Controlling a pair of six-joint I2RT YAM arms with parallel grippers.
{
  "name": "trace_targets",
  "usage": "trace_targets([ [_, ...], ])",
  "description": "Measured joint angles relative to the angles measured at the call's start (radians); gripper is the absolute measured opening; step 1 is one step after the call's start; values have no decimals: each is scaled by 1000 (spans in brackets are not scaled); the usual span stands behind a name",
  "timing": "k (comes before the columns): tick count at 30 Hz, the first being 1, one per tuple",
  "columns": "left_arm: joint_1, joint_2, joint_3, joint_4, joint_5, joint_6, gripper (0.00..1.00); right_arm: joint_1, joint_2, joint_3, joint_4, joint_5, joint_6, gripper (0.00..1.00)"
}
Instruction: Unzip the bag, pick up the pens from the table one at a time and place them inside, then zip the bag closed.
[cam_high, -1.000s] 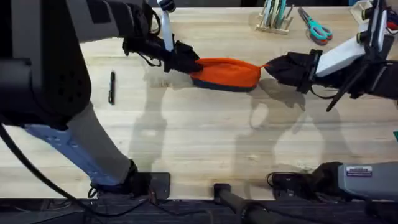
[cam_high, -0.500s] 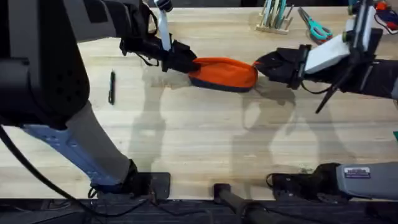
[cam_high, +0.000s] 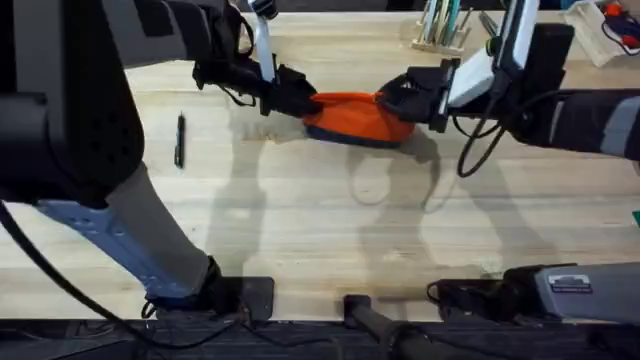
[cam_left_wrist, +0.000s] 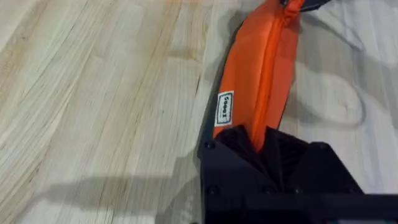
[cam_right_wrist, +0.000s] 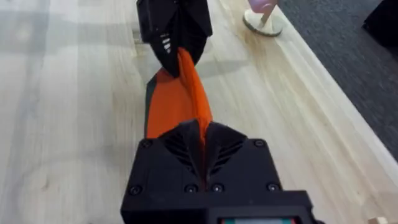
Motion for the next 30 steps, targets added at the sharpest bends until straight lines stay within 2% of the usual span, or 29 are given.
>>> trace_targets([
  [12, 3, 0, 0, 4, -2, 0, 42, 89, 0, 42, 1, 128, 11, 31],
  [16, 3, 0, 0, 5, -3, 0, 42, 115, 3, 43, 46, 149, 15, 31],
  [23, 4, 0, 0, 4, -3, 0, 41, 165, 68, 76, 100, 160, 45, 31],
  [30, 4, 0, 0, 3, -3, 0, 41, 257, 145, 152, 111, 165, 60, 31],
])
